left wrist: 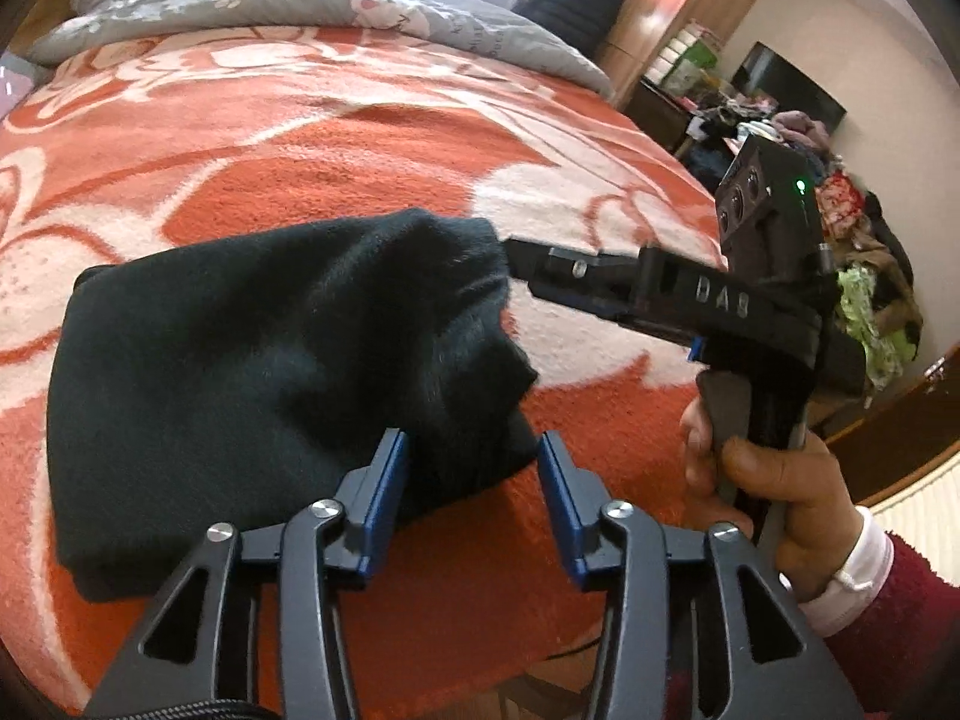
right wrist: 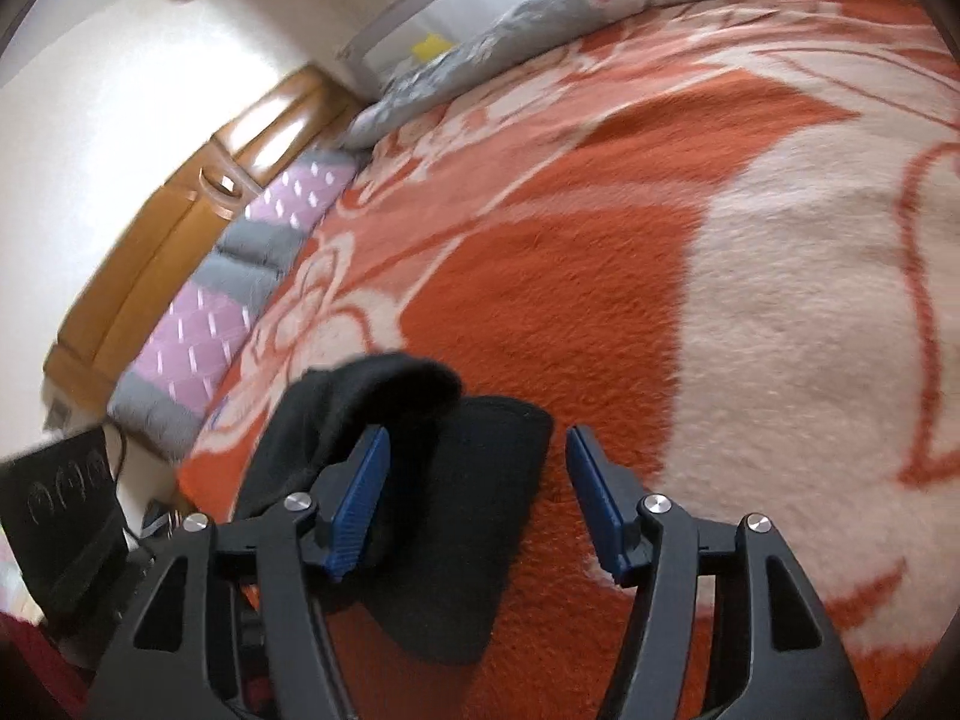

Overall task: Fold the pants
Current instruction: 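Open both grippers and release the folded pants onto the blanket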

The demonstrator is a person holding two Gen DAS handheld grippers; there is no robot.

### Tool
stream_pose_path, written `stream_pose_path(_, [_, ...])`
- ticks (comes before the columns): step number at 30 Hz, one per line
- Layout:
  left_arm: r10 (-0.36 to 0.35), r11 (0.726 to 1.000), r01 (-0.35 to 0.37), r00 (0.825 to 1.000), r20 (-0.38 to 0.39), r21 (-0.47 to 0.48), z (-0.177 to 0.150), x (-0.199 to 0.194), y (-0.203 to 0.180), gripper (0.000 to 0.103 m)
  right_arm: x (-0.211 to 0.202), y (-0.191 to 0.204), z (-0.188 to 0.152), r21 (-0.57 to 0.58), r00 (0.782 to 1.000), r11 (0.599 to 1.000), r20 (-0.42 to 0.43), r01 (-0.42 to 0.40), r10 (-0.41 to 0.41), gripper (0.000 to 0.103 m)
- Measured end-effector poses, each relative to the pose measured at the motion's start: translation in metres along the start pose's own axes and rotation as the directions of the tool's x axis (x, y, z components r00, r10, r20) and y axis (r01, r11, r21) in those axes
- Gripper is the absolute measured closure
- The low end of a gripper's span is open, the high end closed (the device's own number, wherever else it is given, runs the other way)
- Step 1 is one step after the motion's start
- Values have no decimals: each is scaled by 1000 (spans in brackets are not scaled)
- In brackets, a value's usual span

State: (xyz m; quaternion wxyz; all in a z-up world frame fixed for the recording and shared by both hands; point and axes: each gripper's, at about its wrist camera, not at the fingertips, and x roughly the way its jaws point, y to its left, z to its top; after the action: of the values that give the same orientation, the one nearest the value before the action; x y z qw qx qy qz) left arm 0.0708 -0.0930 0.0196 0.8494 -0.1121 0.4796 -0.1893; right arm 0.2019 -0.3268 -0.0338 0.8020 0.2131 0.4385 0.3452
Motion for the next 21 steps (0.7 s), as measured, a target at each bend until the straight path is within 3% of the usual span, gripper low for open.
stream_pose_path(6, [-21,999,22,999,26,-37,-3,-22,8,52,-20,12,1,18,999,999,41,27,-28,39])
stream_pose_path(13, [25,991,-12,995,96,-134,0,-55,41,45,-20,50,6,-15,997,998,52,58,-57,31])
stream_pose_path(21, [97,954,-51,985,144,-297,-1,-82,101,40,-11,90,13,-71,987,986,72,147,-142,21])
